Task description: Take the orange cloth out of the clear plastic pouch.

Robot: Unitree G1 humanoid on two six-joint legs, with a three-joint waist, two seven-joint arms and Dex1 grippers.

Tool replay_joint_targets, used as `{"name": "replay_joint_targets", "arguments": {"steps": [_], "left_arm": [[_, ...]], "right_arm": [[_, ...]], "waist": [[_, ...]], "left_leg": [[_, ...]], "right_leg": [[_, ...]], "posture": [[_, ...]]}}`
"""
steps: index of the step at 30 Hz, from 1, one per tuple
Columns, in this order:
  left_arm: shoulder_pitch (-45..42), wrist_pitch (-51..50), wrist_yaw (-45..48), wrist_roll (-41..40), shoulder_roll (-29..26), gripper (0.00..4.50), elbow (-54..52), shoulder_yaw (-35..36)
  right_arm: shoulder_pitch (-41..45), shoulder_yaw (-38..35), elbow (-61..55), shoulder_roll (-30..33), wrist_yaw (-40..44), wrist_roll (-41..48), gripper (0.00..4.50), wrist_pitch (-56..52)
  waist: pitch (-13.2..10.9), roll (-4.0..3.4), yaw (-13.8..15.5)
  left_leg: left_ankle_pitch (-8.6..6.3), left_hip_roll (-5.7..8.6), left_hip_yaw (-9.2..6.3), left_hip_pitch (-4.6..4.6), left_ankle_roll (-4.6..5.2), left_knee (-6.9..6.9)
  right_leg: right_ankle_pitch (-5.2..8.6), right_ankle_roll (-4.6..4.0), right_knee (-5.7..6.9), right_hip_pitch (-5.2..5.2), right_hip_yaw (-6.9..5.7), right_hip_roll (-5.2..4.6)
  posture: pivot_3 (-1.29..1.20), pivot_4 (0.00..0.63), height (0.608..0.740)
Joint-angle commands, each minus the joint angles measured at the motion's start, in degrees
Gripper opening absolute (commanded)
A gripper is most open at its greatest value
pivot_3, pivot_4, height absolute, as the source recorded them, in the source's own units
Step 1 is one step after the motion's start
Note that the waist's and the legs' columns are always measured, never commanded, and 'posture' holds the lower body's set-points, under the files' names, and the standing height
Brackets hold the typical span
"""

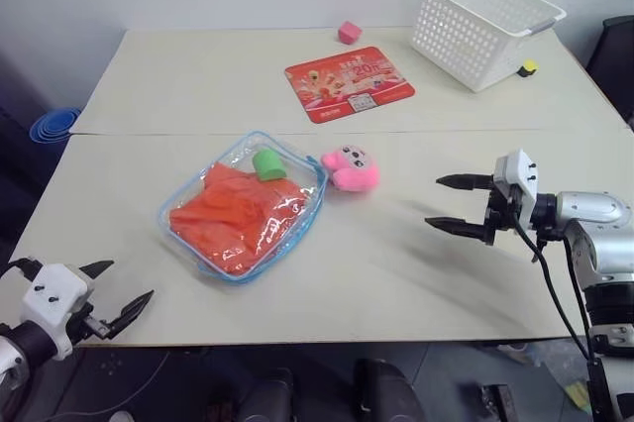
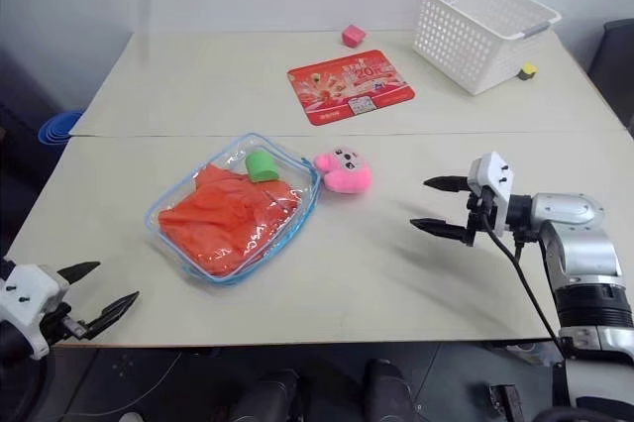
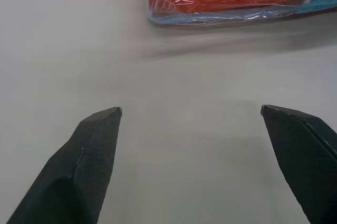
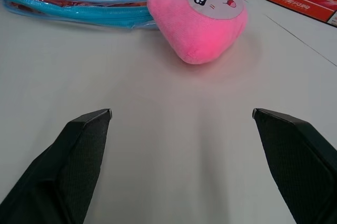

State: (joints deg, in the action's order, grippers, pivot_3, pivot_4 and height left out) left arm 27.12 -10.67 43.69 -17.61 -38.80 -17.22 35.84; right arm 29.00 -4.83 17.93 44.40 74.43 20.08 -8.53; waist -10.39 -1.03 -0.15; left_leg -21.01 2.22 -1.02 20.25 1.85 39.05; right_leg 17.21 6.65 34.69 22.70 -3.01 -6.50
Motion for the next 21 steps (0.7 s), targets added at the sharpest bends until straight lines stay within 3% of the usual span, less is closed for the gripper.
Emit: {"name": "replay_joint_targets", "arguments": {"steps": [1, 21], "left_arm": [[1.4, 1.65, 0.15, 0.61, -0.04, 4.47, -0.07, 1.52], [2.24, -3.31, 1.34, -3.21, -0.25, 4.47, -1.98, 2.74]], "right_arm": [[0.44, -0.27, -2.93, 0.88, -0.6, 0.04, 4.5, -0.74], [0.35, -0.68, -7.49, 0.09, -3.44, 1.76, 4.5, -7.54]], "waist": [[0.0, 0.0, -0.03], [0.0, 0.0, -0.05]], "left_leg": [[0.0, 0.0, 0.0, 0.0, 0.0, 0.0], [0.0, -0.01, 0.0, 0.01, 0.0, 0.0]], "right_leg": [[0.0, 0.0, 0.0, 0.0, 0.0, 0.0], [0.0, 0.0, -0.01, 0.0, 0.0, 0.0]], "posture": [[0.0, 0.15, 0.74], [0.0, 0.15, 0.74]]}}
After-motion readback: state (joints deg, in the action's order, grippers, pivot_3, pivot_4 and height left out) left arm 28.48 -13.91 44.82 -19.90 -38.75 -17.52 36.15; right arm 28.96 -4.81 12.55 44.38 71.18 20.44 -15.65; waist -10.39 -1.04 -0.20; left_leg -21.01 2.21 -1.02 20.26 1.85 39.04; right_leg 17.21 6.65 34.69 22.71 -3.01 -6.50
